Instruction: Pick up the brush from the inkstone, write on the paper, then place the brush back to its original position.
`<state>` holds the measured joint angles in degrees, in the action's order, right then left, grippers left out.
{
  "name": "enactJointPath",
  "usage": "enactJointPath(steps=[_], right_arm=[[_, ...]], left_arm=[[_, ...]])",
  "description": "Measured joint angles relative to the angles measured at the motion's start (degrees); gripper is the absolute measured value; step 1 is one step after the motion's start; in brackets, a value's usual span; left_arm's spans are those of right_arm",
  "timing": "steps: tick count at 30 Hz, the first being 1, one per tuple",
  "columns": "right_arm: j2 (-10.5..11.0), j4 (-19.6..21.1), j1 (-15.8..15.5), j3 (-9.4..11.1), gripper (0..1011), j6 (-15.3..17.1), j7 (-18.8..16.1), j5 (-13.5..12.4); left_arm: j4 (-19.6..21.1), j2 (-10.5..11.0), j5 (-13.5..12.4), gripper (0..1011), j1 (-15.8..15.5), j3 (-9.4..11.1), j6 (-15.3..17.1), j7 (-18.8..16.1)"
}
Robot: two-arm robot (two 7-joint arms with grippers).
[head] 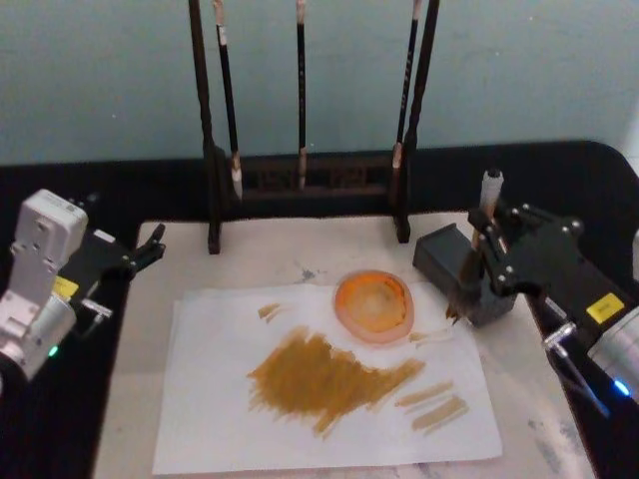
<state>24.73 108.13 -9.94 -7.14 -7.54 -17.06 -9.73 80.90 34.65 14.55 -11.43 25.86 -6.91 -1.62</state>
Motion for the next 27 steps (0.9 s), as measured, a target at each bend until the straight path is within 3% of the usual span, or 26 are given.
enactJointPath(steps=[5,13,24,27], right_arm=[[-0.61,0.34,0.69,0.20,177,-0.45,-0.75,-0.45],[-3.00,-1.59,3.57,0.17,176,-0.24,-1.48,-4.37],[-6.37,-7.29,9.02,-0.30,177,2.79,-2.79,-13.39],[-7.60,-9.46,10.87,0.33,177,5.64,-3.29,-18.61]], left_arm=[[0.00,0.00,0.00,1010,0.00,0.00,0.00,0.00],[0.00,0.00,0.00,1010,0.00,0.00,0.00,0.00],[0.00,0.00,0.00,1010,0.00,0.00,0.00,0.00],[0.00,0.00,0.00,1010,0.00,0.00,0.00,0.00]])
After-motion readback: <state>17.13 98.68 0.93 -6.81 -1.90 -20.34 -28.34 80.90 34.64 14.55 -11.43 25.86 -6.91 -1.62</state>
